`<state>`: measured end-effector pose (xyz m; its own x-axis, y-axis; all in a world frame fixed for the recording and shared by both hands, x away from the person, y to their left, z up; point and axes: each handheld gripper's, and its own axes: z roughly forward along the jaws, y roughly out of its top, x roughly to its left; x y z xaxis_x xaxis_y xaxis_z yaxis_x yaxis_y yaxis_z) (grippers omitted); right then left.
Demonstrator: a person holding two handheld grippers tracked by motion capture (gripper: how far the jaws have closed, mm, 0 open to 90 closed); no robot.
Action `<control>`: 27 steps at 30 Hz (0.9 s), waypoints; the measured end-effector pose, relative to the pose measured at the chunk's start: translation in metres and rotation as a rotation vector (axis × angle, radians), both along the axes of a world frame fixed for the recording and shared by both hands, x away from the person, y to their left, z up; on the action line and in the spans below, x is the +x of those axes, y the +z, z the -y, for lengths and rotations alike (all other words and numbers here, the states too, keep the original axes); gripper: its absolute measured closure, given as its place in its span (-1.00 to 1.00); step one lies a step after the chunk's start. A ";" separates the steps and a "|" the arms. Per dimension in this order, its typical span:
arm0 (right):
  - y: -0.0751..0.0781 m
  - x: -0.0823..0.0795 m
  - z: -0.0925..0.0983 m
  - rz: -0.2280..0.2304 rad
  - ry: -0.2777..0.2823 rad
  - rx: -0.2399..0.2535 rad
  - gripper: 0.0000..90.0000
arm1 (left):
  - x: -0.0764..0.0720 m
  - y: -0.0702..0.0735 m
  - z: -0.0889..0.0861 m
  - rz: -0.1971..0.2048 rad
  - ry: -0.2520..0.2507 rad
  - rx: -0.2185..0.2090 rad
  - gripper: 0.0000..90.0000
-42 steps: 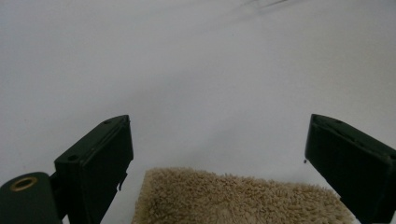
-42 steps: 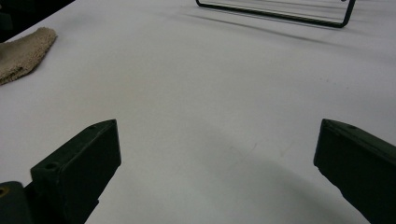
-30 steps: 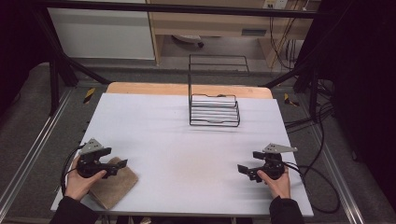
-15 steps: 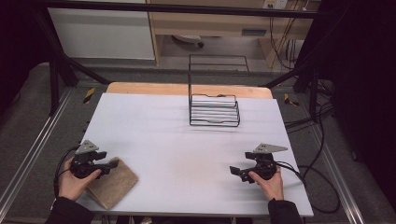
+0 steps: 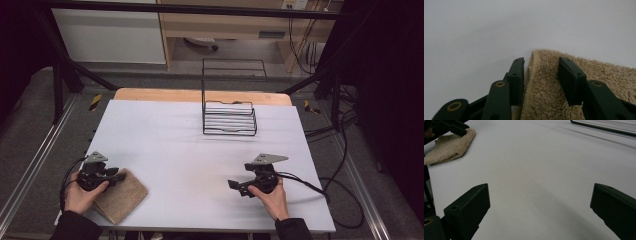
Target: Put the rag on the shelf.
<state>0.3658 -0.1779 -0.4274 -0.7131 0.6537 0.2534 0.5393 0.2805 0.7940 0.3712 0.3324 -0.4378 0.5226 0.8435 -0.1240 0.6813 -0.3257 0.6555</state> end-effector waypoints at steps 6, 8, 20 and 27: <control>0.003 0.001 -0.037 -0.002 0.032 -0.011 -0.91 | 0.001 -0.001 0.000 -0.015 -0.003 -0.002 0.35; 0.004 0.001 -0.051 -0.008 0.040 -0.021 -0.91 | 0.001 -0.001 0.001 -0.019 -0.010 0.000 0.39; 0.008 0.009 -0.119 0.001 0.062 -0.032 -0.89 | 0.000 -0.002 0.006 -0.043 -0.017 -0.010 0.69; 0.004 0.014 -0.152 -0.008 0.061 -0.052 -0.87 | -0.001 -0.002 0.007 -0.031 -0.032 0.007 0.72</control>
